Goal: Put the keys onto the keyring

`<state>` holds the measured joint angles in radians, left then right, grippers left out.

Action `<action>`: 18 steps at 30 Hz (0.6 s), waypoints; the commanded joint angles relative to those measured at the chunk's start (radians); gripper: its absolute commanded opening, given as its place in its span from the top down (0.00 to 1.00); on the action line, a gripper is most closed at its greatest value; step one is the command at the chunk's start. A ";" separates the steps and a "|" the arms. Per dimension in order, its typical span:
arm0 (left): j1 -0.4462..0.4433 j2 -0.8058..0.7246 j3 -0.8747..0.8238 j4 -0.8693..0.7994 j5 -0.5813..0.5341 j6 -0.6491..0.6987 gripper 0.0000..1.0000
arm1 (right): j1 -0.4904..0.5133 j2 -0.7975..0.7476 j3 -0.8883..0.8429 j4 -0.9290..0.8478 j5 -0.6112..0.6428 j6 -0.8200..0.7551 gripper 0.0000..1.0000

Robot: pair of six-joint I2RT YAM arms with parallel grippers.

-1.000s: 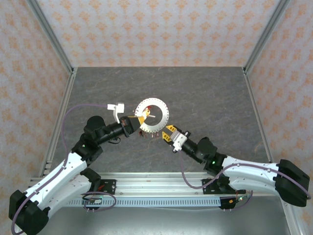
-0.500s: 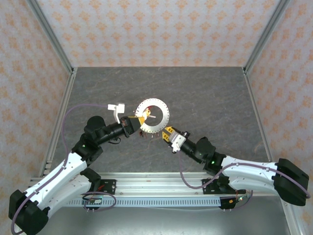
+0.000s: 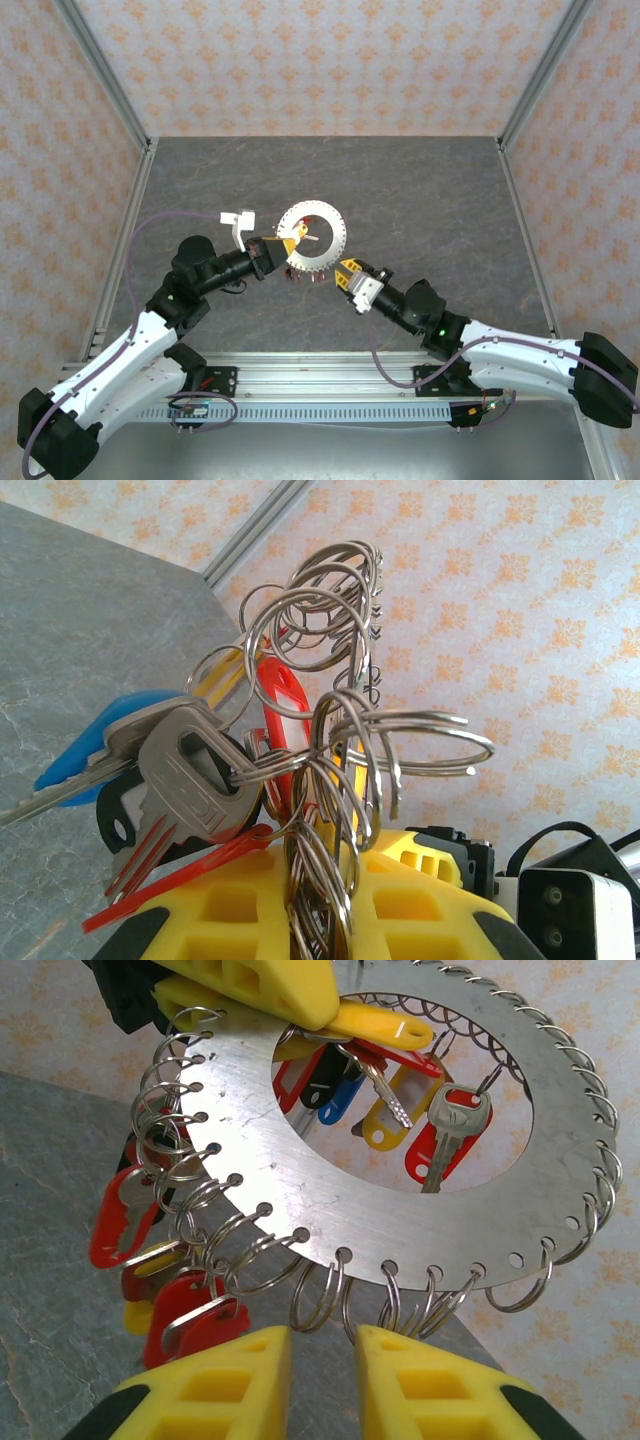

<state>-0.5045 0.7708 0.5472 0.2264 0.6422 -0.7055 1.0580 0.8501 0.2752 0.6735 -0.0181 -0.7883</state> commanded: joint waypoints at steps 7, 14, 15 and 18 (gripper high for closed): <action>-0.019 -0.007 0.056 0.069 -0.009 0.001 1.00 | 0.006 0.065 0.051 0.110 0.013 0.016 0.77; -0.022 -0.015 0.054 0.069 -0.020 -0.002 1.00 | 0.005 0.112 0.067 0.162 0.050 0.024 0.81; -0.023 -0.016 0.054 0.073 -0.025 -0.005 1.00 | 0.007 0.118 0.068 0.166 0.049 0.030 0.82; -0.022 -0.016 0.048 0.092 -0.030 -0.020 1.00 | 0.006 0.136 0.070 0.173 0.053 0.041 0.86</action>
<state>-0.5175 0.7731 0.5495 0.2272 0.6254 -0.7097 1.0580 0.9756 0.3088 0.7879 0.0254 -0.7731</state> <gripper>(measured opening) 0.130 0.145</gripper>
